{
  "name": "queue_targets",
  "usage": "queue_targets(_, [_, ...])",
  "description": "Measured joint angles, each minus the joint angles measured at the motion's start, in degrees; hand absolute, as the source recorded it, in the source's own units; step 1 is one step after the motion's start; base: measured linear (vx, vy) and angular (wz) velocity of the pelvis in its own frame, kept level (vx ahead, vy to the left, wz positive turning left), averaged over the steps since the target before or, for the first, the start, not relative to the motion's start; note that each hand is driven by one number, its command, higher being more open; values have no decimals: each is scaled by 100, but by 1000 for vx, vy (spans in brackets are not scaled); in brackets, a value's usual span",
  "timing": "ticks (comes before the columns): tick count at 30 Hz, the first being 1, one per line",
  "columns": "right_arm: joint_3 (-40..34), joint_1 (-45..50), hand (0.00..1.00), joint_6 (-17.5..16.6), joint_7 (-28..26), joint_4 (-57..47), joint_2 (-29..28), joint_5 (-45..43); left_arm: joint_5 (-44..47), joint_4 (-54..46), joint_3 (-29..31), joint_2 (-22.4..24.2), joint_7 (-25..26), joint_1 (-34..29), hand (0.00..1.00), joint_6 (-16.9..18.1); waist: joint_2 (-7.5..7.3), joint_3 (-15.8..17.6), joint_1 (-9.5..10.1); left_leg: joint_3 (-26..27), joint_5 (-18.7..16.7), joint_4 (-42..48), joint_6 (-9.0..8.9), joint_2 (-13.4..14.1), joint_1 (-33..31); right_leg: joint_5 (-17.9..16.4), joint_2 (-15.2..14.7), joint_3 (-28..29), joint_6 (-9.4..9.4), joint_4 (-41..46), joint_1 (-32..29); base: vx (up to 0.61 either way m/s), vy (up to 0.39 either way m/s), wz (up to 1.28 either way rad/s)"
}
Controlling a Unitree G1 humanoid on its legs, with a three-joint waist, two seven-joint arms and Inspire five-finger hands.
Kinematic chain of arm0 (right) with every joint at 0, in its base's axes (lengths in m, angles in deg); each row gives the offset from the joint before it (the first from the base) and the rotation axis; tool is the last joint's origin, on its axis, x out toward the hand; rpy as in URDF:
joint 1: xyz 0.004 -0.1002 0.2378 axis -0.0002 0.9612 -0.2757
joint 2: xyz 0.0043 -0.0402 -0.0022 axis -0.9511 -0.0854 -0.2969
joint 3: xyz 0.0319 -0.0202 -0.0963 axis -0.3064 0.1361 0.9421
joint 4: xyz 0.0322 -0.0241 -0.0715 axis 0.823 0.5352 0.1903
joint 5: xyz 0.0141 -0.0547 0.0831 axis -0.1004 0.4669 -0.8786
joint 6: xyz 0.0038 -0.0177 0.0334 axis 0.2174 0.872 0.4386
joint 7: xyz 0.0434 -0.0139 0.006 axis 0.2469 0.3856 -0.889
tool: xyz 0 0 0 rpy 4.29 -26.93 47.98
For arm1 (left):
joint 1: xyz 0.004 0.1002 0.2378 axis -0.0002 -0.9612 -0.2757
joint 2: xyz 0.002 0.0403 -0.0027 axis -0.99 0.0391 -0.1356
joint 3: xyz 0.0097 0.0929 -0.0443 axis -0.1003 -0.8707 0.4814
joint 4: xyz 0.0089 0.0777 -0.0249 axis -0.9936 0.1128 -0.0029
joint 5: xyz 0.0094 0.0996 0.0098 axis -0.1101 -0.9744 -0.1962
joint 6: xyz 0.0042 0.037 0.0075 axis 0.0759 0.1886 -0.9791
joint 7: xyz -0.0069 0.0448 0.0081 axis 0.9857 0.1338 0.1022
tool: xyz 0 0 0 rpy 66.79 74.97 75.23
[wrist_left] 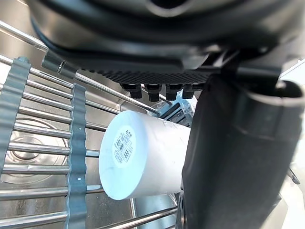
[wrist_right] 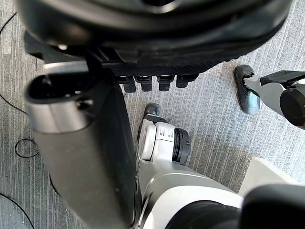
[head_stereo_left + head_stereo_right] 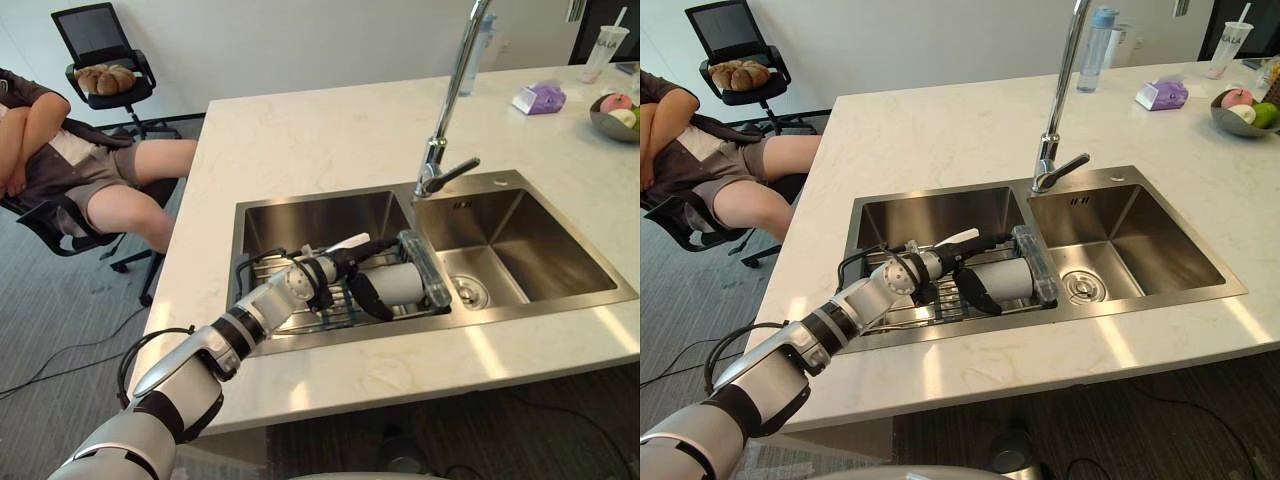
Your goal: Walk over to the sink, pick up the cup, carry it to the dishwasher, place the cup inside the dishwasher, then close the dishwasher door
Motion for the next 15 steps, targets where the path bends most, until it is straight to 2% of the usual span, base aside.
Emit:
queue_targets(6, [6,-5,100,-2,-23,-4,-5,5,35,174,282,156,-102,0,100,-435,8,7,-68,0,1,-2,1,-1,-9,0,-1,-1,0,0,-8,5,-2,0])
queue_targets(15, [13,-16,100,-2,-40,-47,-1,6,198,512,618,292,-326,21,100,-848,20,97,-86,-2,1,8,1,-2,-14,-1,-9,-1,-1,18,-10,0,0,0])
